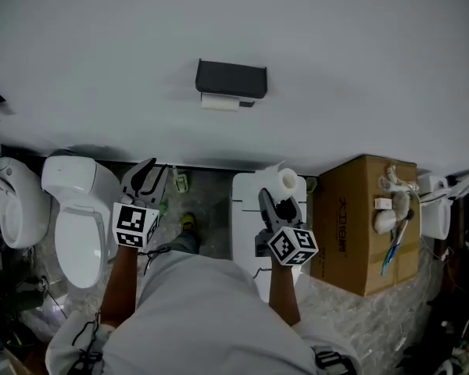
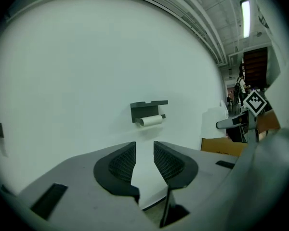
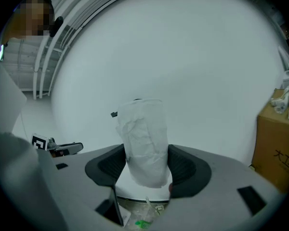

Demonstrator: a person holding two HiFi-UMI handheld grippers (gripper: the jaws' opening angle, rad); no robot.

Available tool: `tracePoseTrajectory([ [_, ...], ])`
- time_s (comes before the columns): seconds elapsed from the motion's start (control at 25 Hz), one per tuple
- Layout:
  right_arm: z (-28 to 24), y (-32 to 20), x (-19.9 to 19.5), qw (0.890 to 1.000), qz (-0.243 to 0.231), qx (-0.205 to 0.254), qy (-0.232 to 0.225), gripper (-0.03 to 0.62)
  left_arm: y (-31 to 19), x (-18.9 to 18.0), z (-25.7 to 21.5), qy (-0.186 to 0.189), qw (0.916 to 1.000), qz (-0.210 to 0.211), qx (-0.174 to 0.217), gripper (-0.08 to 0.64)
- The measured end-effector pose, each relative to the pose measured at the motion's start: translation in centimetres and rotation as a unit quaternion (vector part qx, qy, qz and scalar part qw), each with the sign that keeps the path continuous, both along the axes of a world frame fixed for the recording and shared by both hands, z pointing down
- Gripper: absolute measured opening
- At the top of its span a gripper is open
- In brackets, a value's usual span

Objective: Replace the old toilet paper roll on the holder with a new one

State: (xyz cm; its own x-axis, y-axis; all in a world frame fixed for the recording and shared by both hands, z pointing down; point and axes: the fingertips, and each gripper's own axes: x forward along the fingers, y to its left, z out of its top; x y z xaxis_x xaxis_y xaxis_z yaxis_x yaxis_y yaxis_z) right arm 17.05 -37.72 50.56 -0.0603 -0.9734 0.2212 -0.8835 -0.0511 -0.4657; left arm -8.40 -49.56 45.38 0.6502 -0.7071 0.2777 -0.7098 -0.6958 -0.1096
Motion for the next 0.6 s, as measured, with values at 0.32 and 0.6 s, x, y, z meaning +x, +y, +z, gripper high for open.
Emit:
tracePoseTrajectory([
  [0.32, -0.1, -4.1, 1.2, 0.998, 0.057, 0.003, -0.023, 0.278, -6.6, 4.0, 0.0, -0.028, 0.9965, 0.076, 0.020, 0.118],
  [0.6, -0.3, -6.0, 2.2, 0.994, 0.091, 0.016, -0.053, 0.278, -9.4, 7.8, -0.3, -0.103, 0.9803, 0.153, 0.072, 0.118],
])
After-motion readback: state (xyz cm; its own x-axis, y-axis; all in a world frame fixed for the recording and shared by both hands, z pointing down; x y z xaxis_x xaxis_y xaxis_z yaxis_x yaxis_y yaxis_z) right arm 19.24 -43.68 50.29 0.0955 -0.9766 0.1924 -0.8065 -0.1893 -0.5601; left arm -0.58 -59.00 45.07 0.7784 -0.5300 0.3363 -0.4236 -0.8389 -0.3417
